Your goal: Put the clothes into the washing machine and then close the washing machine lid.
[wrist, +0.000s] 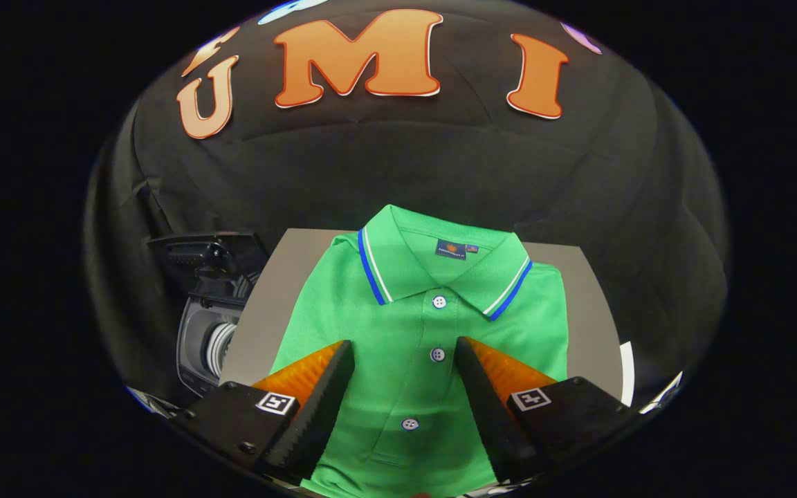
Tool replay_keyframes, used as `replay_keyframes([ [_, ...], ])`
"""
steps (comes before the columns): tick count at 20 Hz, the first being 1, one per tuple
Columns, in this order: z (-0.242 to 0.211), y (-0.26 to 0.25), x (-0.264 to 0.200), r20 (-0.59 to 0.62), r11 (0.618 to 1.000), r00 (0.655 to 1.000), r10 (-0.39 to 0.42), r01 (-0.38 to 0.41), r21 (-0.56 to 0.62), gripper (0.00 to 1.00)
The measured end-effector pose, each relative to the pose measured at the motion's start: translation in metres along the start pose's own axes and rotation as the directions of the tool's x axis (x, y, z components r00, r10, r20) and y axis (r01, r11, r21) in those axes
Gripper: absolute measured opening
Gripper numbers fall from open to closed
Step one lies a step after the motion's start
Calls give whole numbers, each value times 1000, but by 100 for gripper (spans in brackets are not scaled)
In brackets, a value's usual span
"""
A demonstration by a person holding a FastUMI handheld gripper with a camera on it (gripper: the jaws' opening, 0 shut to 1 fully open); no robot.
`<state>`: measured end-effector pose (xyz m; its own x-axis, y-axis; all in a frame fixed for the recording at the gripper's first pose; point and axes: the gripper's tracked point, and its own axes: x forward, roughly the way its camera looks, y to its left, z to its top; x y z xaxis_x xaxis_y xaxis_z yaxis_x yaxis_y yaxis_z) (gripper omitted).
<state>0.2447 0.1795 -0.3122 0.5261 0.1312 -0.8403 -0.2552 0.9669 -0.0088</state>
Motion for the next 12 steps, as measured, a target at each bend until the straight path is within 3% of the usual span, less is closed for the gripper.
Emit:
replay_keyframes([
  [2, 0, -6, 2, 31, 999, 999, -10, 9, 37, 97],
  [5, -1, -11, 1, 52, 998, 998, -37, 34, 53, 78],
  [9, -1, -14, 3, 45, 994, 997, -70, 66, 93, 38],
  [10, 2, -15, 2, 48, 992, 995, -91, 86, 96, 38],
  [12, 2, -14, 2, 60, 991, 990, -127, 123, 59, 20],
])
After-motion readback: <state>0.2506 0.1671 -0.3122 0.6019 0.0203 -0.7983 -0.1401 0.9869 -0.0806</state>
